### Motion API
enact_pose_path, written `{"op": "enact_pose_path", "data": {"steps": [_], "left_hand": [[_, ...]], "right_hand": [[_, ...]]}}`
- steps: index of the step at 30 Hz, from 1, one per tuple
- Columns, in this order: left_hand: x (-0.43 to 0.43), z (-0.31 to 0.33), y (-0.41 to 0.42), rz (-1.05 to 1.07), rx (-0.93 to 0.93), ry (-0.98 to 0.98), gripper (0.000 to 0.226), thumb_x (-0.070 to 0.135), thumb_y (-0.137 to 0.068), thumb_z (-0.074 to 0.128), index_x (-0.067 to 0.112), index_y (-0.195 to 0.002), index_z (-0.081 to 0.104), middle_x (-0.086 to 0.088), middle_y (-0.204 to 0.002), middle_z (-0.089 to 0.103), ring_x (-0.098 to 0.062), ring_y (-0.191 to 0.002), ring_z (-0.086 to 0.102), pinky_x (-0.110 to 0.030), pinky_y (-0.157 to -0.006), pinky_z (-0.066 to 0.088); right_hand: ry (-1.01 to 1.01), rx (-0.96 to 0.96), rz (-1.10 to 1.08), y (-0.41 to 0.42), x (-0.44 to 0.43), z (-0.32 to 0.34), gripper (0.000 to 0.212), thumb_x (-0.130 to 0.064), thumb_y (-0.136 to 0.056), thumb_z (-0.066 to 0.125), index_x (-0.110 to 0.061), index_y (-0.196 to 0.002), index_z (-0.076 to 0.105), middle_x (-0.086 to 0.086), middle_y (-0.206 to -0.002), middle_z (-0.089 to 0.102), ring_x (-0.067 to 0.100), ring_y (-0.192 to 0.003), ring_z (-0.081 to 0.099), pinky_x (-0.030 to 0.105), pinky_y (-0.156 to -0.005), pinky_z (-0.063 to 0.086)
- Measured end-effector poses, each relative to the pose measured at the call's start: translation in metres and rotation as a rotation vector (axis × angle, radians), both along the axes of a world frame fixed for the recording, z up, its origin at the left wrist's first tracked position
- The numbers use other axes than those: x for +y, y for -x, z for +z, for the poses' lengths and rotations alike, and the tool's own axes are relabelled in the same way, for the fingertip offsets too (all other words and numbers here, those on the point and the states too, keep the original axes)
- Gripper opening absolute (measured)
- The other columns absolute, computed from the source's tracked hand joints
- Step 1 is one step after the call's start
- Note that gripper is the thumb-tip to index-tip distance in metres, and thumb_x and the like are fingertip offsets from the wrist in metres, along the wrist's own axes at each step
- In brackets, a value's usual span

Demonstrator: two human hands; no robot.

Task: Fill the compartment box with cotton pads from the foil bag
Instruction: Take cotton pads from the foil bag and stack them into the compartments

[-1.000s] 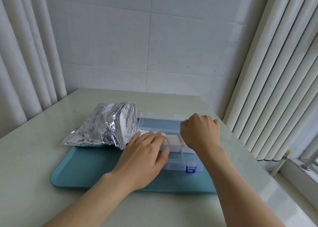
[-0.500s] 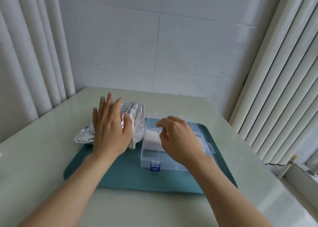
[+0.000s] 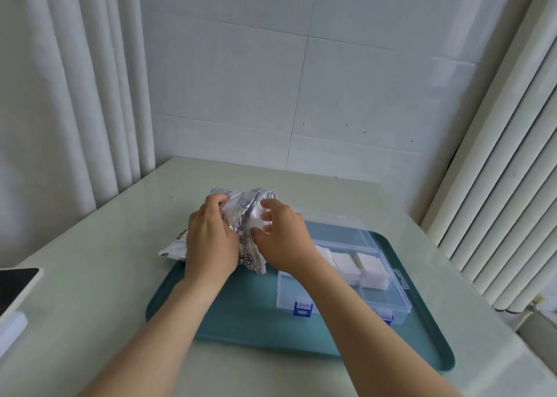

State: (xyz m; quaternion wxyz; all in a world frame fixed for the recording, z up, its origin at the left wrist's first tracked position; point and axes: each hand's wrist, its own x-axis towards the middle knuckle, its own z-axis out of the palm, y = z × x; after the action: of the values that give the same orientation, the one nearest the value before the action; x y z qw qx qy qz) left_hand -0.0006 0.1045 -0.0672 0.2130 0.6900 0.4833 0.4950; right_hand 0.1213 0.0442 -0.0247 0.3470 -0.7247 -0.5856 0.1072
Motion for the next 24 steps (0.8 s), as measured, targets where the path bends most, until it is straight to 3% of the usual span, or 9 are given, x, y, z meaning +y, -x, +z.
{"op": "enact_pose_path", "data": {"steps": [2, 4, 5, 7, 8, 10, 14, 20, 24], "left_hand": [[0.003, -0.002, 0.001, -0.001, -0.002, -0.011, 0.046, -0.015, -0.093, 0.045, 0.004, -0.133, 0.058, -0.02, -0.12, 0.068, -0.041, -0.113, 0.055, -0.034, -0.084, 0.036], [0.002, -0.002, 0.0, -0.011, -0.011, -0.007, 0.042, -0.012, -0.095, 0.045, 0.003, -0.133, 0.058, -0.02, -0.122, 0.067, -0.042, -0.113, 0.054, -0.035, -0.084, 0.036], [0.002, -0.003, -0.001, -0.017, -0.018, -0.005, 0.04, -0.01, -0.097, 0.045, 0.004, -0.133, 0.058, -0.02, -0.123, 0.067, -0.042, -0.113, 0.054, -0.036, -0.084, 0.036], [0.003, -0.005, -0.002, -0.029, -0.026, -0.019, 0.035, -0.004, -0.102, 0.044, 0.005, -0.132, 0.058, -0.019, -0.126, 0.066, -0.042, -0.113, 0.053, -0.036, -0.086, 0.036], [0.003, -0.005, -0.003, -0.033, -0.027, -0.026, 0.032, 0.002, -0.104, 0.043, 0.006, -0.132, 0.058, -0.018, -0.127, 0.066, -0.041, -0.115, 0.052, -0.036, -0.088, 0.036], [0.003, -0.005, -0.004, -0.038, -0.013, -0.052, 0.031, 0.016, -0.107, 0.041, 0.009, -0.133, 0.059, -0.015, -0.13, 0.064, -0.039, -0.12, 0.051, -0.037, -0.094, 0.037], [0.001, -0.006, -0.004, -0.114, 0.071, -0.181, 0.051, 0.046, -0.103, 0.036, 0.015, -0.138, 0.058, -0.005, -0.141, 0.058, -0.028, -0.141, 0.047, -0.048, -0.115, 0.038], [0.003, -0.009, -0.005, -0.111, 0.141, -0.154, 0.06, 0.058, -0.1, 0.032, 0.022, -0.143, 0.052, -0.004, -0.147, 0.051, -0.031, -0.14, 0.045, -0.056, -0.113, 0.039], [0.001, -0.009, -0.006, -0.111, 0.162, -0.17, 0.057, 0.06, -0.1, 0.034, 0.022, -0.139, 0.051, -0.002, -0.142, 0.05, -0.03, -0.14, 0.045, -0.057, -0.111, 0.041]], "right_hand": [[0.034, 0.021, 0.003, 0.002, 0.007, -0.002, 0.056, -0.015, -0.099, 0.061, -0.011, -0.153, 0.044, 0.013, -0.124, 0.067, 0.029, -0.119, 0.061, 0.031, -0.093, 0.045], [0.033, 0.014, -0.015, 0.003, 0.011, -0.003, 0.046, -0.014, -0.099, 0.058, -0.011, -0.145, 0.054, 0.012, -0.121, 0.069, 0.029, -0.119, 0.06, 0.03, -0.091, 0.046], [0.01, 0.014, -0.034, 0.004, 0.012, -0.003, 0.038, -0.012, -0.098, 0.058, -0.01, -0.136, 0.062, 0.011, -0.118, 0.071, 0.029, -0.117, 0.061, 0.033, -0.093, 0.05], [-0.036, -0.036, -0.072, 0.003, 0.014, -0.005, 0.019, -0.008, -0.094, 0.058, -0.008, -0.102, 0.075, 0.009, -0.096, 0.075, 0.028, -0.093, 0.064, 0.04, -0.088, 0.055], [-0.05, -0.088, -0.094, 0.003, 0.015, -0.005, 0.018, -0.007, -0.091, 0.057, -0.006, -0.084, 0.074, 0.01, -0.081, 0.073, 0.027, -0.077, 0.058, 0.044, -0.082, 0.056], [-0.071, -0.139, -0.125, 0.004, 0.016, -0.005, 0.022, -0.007, -0.084, 0.054, -0.007, -0.07, 0.07, 0.011, -0.067, 0.068, 0.026, -0.065, 0.05, 0.045, -0.072, 0.058], [-0.08, -0.16, -0.15, 0.006, 0.01, -0.002, 0.019, -0.017, -0.082, 0.055, -0.009, -0.077, 0.072, 0.01, -0.076, 0.073, 0.036, -0.081, 0.065, 0.045, -0.066, 0.061], [-0.088, -0.181, -0.218, 0.004, 0.004, 0.003, 0.016, -0.02, -0.085, 0.059, -0.013, -0.081, 0.072, 0.006, -0.078, 0.072, 0.033, -0.08, 0.067, 0.04, -0.066, 0.06], [-0.126, -0.075, -0.235, 0.003, 0.003, 0.006, 0.012, -0.019, -0.09, 0.053, -0.014, -0.088, 0.063, 0.005, -0.081, 0.068, 0.031, -0.079, 0.061, 0.038, -0.065, 0.055]]}}
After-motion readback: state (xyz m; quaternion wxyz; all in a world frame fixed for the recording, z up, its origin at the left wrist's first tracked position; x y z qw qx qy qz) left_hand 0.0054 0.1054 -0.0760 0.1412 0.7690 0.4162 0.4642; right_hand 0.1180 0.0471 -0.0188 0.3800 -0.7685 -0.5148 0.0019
